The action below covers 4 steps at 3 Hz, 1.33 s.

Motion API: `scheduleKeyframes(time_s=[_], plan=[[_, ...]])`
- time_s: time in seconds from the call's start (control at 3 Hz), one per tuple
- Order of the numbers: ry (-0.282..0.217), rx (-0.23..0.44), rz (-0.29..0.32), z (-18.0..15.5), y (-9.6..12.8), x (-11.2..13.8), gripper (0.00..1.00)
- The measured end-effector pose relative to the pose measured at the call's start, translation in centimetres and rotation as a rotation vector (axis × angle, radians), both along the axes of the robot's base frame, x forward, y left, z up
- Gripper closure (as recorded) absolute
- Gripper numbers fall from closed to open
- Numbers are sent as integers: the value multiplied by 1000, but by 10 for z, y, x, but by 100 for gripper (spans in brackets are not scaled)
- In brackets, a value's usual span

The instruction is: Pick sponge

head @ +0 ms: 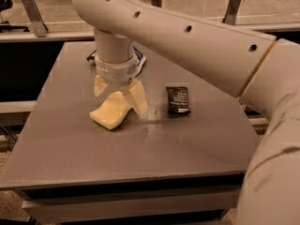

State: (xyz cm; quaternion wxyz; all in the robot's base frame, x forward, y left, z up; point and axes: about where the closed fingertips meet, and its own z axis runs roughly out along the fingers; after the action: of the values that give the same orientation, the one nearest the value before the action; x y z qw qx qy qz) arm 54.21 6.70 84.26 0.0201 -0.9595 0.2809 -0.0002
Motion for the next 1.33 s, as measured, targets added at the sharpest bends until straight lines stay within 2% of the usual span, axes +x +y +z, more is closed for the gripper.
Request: scheduleKeyframes(time_s=[0.67,1.0,1.33], plan=[[2,37,2,11,-3,-2,63],[-22,58,8,32,2,-5,86],[-50,83,6,58,3,-6,100]])
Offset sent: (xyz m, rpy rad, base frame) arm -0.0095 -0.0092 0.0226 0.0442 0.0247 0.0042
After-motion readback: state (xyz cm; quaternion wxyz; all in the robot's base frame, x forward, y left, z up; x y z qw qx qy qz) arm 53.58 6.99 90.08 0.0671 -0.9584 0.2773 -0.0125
